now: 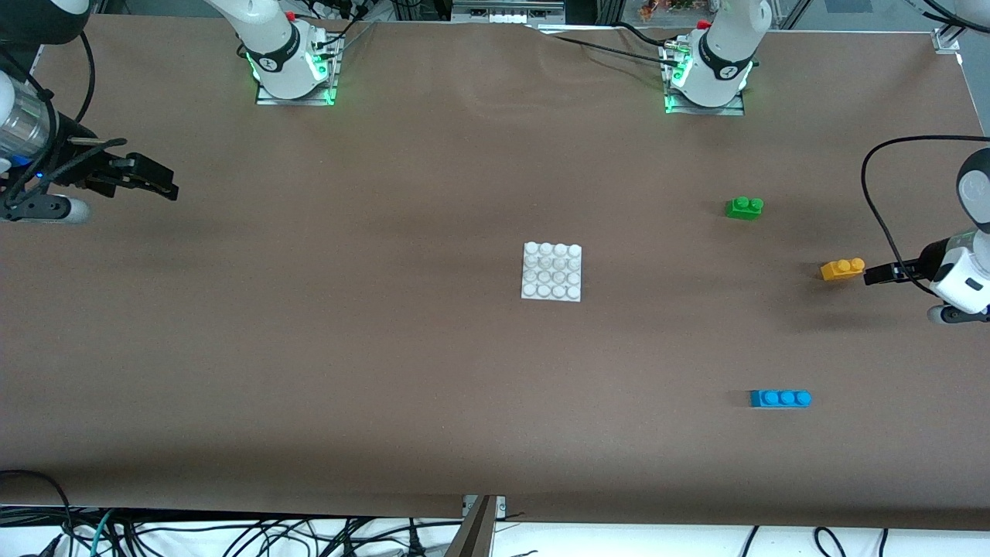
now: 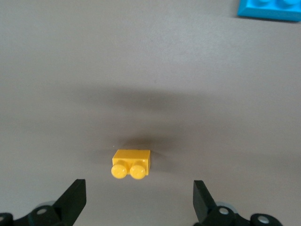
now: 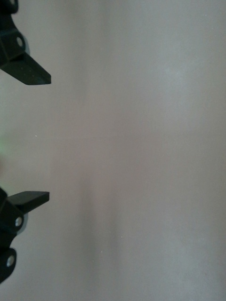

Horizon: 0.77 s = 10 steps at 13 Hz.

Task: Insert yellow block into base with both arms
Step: 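Lower the left gripper and grasp the yellow block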

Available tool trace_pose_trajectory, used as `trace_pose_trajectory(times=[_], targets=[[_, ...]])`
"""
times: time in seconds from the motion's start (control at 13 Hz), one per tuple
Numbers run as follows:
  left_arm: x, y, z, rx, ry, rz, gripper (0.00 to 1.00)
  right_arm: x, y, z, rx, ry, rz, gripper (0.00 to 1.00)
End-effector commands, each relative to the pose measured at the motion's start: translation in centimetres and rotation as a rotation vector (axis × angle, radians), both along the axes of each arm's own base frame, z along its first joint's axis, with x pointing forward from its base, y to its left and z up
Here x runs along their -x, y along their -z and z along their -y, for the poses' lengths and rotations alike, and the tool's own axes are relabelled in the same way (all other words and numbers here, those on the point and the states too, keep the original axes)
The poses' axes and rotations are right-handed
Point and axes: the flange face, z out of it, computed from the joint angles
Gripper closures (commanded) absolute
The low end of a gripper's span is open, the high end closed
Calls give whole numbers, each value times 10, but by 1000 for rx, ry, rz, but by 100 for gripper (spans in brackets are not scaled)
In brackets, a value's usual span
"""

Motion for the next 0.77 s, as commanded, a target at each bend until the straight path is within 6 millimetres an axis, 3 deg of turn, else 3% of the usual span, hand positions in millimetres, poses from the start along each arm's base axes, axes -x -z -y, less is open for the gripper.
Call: trace_pose_trajectory(times=[0.0,0.15,0.69], targets=[[14,36,-9,14,-6,23,0,-1,-6,10,13,-6,-3,0],[22,61,-11,6,-8,31,0,0,-7,12,26,-7,-6,0],[59,117,-29,4,3,15,0,-1,-25,13,31,3,18,0]])
